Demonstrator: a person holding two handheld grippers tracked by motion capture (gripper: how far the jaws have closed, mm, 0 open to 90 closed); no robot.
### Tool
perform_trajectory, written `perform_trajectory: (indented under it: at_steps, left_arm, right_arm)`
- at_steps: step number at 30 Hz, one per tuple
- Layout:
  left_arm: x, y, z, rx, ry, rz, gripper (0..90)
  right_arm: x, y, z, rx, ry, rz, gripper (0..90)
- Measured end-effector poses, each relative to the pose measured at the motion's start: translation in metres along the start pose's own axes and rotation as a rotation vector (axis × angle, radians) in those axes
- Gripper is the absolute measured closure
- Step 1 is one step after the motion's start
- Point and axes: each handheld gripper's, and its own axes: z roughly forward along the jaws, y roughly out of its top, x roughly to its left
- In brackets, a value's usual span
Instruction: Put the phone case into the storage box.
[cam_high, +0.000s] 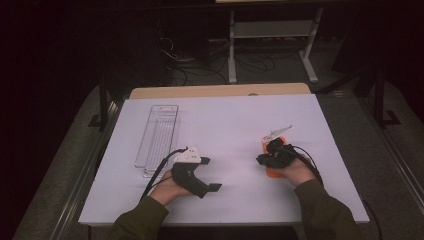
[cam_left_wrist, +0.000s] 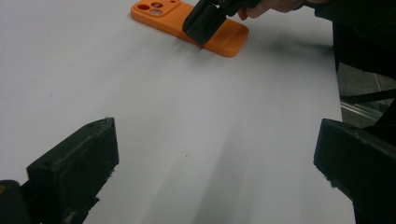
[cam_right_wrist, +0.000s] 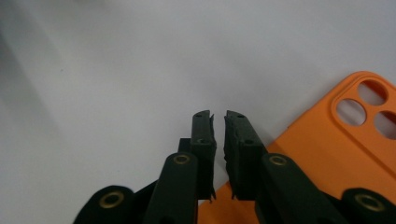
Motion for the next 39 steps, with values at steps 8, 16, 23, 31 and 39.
perform_trajectory:
  at_steps: [8, 16, 23, 31, 39]
  left_arm:
    - [0.0, 0.0, 0.0, 0.003, -0.004, 0.011, 0.0]
    - [0.0, 0.0, 0.0, 0.005, -0.011, 0.013, 0.0]
    - [0.0, 0.0, -0.001, 0.011, -0.013, 0.013, 0.0]
    - [0.0, 0.0, -0.001, 0.004, -0.016, 0.01, 0.0]
    - [0.0, 0.0, 0.0, 0.004, -0.01, 0.005, 0.0]
  right_arm:
    - [0.001, -0.002, 0.003, 0.045, 0.007, -0.025, 88.2]
    - [0.004, -0.005, 0.004, 0.1, -0.002, -0.032, 88.4]
    - [0.002, -0.009, 0.0, 0.11, -0.011, -0.016, 88.5]
    - [-0.006, -0.018, -0.008, 0.114, -0.05, -0.002, 88.5]
    - [-0.02, -0.028, -0.018, 0.125, -0.083, 0.055, 88.5]
